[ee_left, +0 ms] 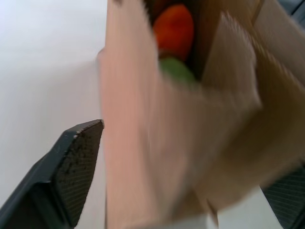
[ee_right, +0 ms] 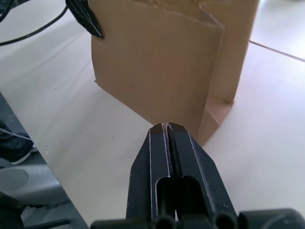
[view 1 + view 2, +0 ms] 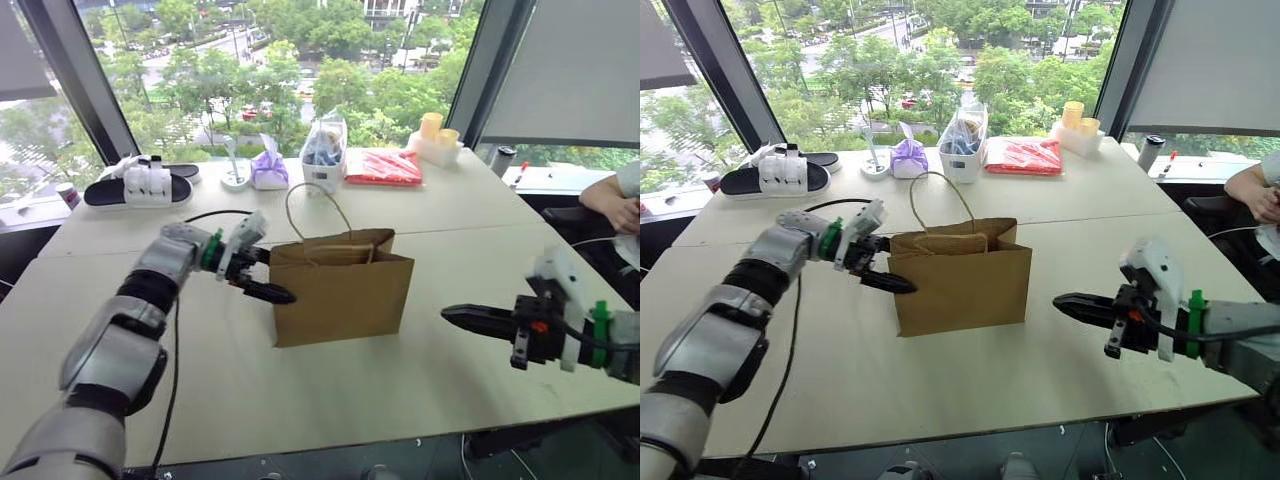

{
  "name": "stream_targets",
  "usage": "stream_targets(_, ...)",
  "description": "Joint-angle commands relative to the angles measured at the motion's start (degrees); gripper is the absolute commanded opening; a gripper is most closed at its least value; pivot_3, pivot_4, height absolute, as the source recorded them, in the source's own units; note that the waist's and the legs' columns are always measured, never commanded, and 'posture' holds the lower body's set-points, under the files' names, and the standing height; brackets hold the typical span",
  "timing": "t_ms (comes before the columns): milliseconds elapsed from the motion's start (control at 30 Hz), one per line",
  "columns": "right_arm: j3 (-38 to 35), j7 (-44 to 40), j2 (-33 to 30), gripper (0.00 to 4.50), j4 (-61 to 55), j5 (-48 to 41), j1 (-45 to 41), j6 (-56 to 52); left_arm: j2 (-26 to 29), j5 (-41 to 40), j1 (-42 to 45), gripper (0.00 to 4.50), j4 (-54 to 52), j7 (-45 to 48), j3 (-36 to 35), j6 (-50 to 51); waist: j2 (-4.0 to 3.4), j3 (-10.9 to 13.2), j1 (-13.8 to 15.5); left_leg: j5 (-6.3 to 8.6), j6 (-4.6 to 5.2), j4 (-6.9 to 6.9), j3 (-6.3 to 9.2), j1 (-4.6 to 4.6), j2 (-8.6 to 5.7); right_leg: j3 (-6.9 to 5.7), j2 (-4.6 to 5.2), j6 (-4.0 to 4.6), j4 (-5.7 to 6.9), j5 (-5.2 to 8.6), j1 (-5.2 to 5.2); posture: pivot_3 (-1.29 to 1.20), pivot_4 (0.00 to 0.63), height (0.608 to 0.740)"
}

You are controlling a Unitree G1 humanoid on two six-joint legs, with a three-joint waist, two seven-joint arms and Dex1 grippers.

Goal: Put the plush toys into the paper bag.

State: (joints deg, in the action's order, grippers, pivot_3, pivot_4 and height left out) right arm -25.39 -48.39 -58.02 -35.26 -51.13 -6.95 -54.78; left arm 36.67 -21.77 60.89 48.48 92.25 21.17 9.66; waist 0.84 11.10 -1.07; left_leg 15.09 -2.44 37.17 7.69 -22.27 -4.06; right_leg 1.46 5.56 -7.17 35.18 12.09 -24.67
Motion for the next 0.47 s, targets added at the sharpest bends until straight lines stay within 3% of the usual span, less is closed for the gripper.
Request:
stream_targets(33, 6.8, -3.3, -1.5, 0.0, 2.0, 3.9, -3.2, 4.7, 5.4, 0.8, -5.1, 4.46, -9.4, -0.5, -4.9, 2.0, 0.0, 0.0, -0.1, 0.0, 0.0, 0.0, 0.01, -0.01, 0.0, 0.0, 0.0, 0.0, 0.0, 0.0, 0.0, 0.0, 0.15, 0.74)
stream_targets(233, 18.5, -8.7, -0.6, 0.0, 10.3, 11.4, -10.6, 11.5, 14.1, -6.4, -23.9, 4.46, -41.3, -11.0, -17.4, 16.1, -0.01, 0.0, 0.3, 0.0, 0.0, -0.01, 0.04, -0.11, 0.14, 0.03, 0.06, -0.01, 0.02, 0.0, -0.13, 0.0, 0.15, 0.74)
stream_targets(467, 23.0, -13.5, -0.6, 0.0, 16.6, 15.5, -15.3, 15.0, 12.5, -16.7, -41.4, 4.46, -71.2, -30.8, -31.3, 31.8, -0.01, 0.0, 0.5, 0.0, -0.01, 0.04, 0.1, -0.09, 0.1, 0.01, 0.08, -0.01, -0.03, 0.01, -0.02, 0.0, 0.15, 0.74)
